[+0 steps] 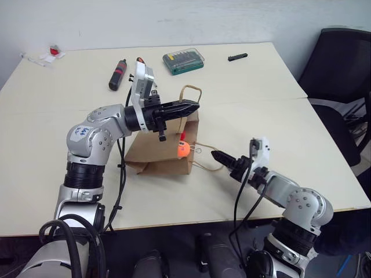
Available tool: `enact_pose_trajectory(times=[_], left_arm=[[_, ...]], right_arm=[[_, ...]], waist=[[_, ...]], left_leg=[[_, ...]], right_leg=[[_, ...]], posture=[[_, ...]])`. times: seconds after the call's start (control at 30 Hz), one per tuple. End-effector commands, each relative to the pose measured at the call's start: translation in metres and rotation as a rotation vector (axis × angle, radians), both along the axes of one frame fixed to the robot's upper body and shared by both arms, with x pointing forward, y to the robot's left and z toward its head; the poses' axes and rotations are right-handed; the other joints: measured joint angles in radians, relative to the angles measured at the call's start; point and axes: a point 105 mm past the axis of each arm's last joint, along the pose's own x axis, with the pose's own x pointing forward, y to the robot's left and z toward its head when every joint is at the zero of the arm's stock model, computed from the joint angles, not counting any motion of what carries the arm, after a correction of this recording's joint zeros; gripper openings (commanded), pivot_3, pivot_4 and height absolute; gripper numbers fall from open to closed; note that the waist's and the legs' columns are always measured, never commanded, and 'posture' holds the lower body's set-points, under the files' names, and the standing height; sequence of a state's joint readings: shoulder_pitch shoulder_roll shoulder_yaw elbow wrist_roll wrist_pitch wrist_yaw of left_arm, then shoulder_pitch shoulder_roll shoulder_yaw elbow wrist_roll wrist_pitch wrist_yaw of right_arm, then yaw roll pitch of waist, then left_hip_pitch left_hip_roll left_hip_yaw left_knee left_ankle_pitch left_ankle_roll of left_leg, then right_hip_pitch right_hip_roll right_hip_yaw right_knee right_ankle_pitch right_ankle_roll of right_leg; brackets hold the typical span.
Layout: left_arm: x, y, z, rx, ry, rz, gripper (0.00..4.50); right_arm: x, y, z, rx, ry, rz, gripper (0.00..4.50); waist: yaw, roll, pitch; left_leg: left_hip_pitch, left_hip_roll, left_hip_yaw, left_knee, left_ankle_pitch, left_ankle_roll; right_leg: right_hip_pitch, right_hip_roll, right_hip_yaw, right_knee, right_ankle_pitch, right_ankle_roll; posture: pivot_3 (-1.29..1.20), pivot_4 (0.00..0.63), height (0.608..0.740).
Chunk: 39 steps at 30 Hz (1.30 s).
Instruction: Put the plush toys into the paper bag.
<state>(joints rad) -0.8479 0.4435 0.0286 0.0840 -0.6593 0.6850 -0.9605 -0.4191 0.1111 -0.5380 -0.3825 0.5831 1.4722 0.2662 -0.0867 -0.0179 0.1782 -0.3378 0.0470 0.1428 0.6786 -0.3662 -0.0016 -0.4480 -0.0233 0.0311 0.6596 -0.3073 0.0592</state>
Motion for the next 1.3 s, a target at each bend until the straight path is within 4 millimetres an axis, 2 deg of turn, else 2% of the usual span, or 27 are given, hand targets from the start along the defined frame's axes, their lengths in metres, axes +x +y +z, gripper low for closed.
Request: enact_pose_trajectory(times=[0.03,0.13,0.23,0.4,0.47,0.57,0.6,0.63,0.8,0.97,1.07,1.23,1.3], left_arm=[[-0.005,0.004,0.014,-0.005,-0.074,0.006,0.0],[-0.006,0.004,0.013,-0.004,-0.076,0.007,0.0],[-0.005,0.005,0.012,-0.003,-0.076,0.008,0.0],[-0.002,0.007,0.013,-0.015,-0.091,0.03,0.0],[0.003,0.009,0.021,-0.046,-0.102,0.064,0.0],[0.019,0.016,0.044,-0.152,-0.12,0.159,0.0],[0.024,0.017,0.05,-0.179,-0.123,0.187,0.0],[0.027,0.017,0.051,-0.188,-0.128,0.202,0.0],[0.032,0.009,0.046,-0.195,-0.13,0.214,0.0],[0.029,0.003,0.037,-0.179,-0.124,0.203,0.0],[0.027,0.004,0.032,-0.168,-0.117,0.207,0.0],[0.028,0.015,0.031,-0.17,-0.099,0.234,0.0],[0.023,0.022,0.033,-0.17,-0.098,0.229,0.42]], right_arm=[[-0.006,0.007,0.006,0.001,-0.035,0.065,2.17],[-0.009,0.005,0.011,-0.025,-0.077,0.084,1.03],[-0.005,-0.006,0.028,-0.028,-0.152,0.058,0.03],[-0.001,-0.032,0.076,-0.147,-0.364,0.042,0.03],[-0.001,-0.039,0.103,-0.201,-0.467,0.054,0.03],[-0.008,-0.04,0.159,-0.294,-0.694,0.109,0.03],[-0.011,-0.037,0.175,-0.332,-0.763,0.134,0.03],[-0.013,-0.034,0.182,-0.372,-0.802,0.153,0.03],[-0.011,-0.017,0.188,-0.531,-0.921,0.202,0.03],[-0.006,-0.01,0.163,-0.638,-0.936,0.216,0.03],[-0.007,-0.009,0.158,-0.639,-0.945,0.215,0.03],[-0.008,-0.011,0.166,-0.571,-0.961,0.163,0.03],[-0.013,-0.011,0.168,-0.534,-0.953,0.187,0.44]], waist=[[0.002,0.0,0.0],[0.004,0.0,0.0],[0.005,0.0,0.0],[0.005,0.001,0.0],[0.005,0.001,0.0],[0.005,0.001,0.002],[0.005,0.001,0.002],[0.005,0.001,0.002],[0.006,0.0,0.002],[0.01,0.0,0.002],[0.013,-0.001,0.002],[0.012,-0.001,0.002],[0.012,-0.001,0.002]], left_leg=[[-0.001,0.0,0.0,0.0,0.0,0.0],[-0.001,0.0,0.0,0.0,0.0,0.0],[-0.002,-0.001,0.0,0.0,0.0,0.001],[-0.002,-0.001,0.0,0.0,0.0,0.001],[-0.002,0.0,-0.001,0.0,0.0,0.001],[-0.002,0.0,0.0,0.0,0.0,0.001],[-0.002,-0.001,0.0,0.0,0.0,0.001],[-0.003,-0.001,0.0,0.0,0.0,0.001],[-0.002,0.0,0.0,-0.006,0.0,0.0],[-0.003,0.0,0.0,-0.005,0.0,0.001],[-0.003,0.0,0.001,-0.004,0.0,0.001],[-0.003,0.0,0.0,0.001,0.0,0.001],[-0.002,0.0,0.0,0.001,0.0,0.001]], right_leg=[[0.0,0.0,0.0,0.0,0.0,0.0],[0.0,-0.001,0.0,-0.001,0.0,0.0],[0.0,-0.001,-0.001,-0.002,0.0,0.0],[0.0,-0.001,-0.001,-0.001,0.0,0.0],[0.0,-0.001,-0.001,-0.002,0.0,0.0],[-0.001,-0.001,-0.001,-0.002,0.0,0.0],[-0.001,-0.001,-0.001,-0.002,0.0,0.0],[-0.001,-0.001,-0.001,-0.002,0.0,0.0],[0.0,0.0,-0.001,-0.007,0.0,0.001],[-0.001,-0.001,-0.001,-0.007,0.0,0.001],[-0.002,-0.001,-0.001,-0.006,0.0,0.001],[-0.001,-0.001,-0.001,-0.003,0.0,0.001],[-0.001,-0.001,-0.001,-0.001,0.001,0.001]], posture=[[0.0,0.15,0.74],[0.0,0.15,0.74],[0.0,0.15,0.74],[0.0,0.15,0.74],[0.0,0.15,0.74],[0.0,0.15,0.74],[0.0,0.15,0.74],[0.0,0.15,0.74],[0.0,0.15,0.74],[0.0,0.15,0.74],[0.0,0.15,0.74],[0.0,0.15,0.74],[0.0,0.15,0.74]])
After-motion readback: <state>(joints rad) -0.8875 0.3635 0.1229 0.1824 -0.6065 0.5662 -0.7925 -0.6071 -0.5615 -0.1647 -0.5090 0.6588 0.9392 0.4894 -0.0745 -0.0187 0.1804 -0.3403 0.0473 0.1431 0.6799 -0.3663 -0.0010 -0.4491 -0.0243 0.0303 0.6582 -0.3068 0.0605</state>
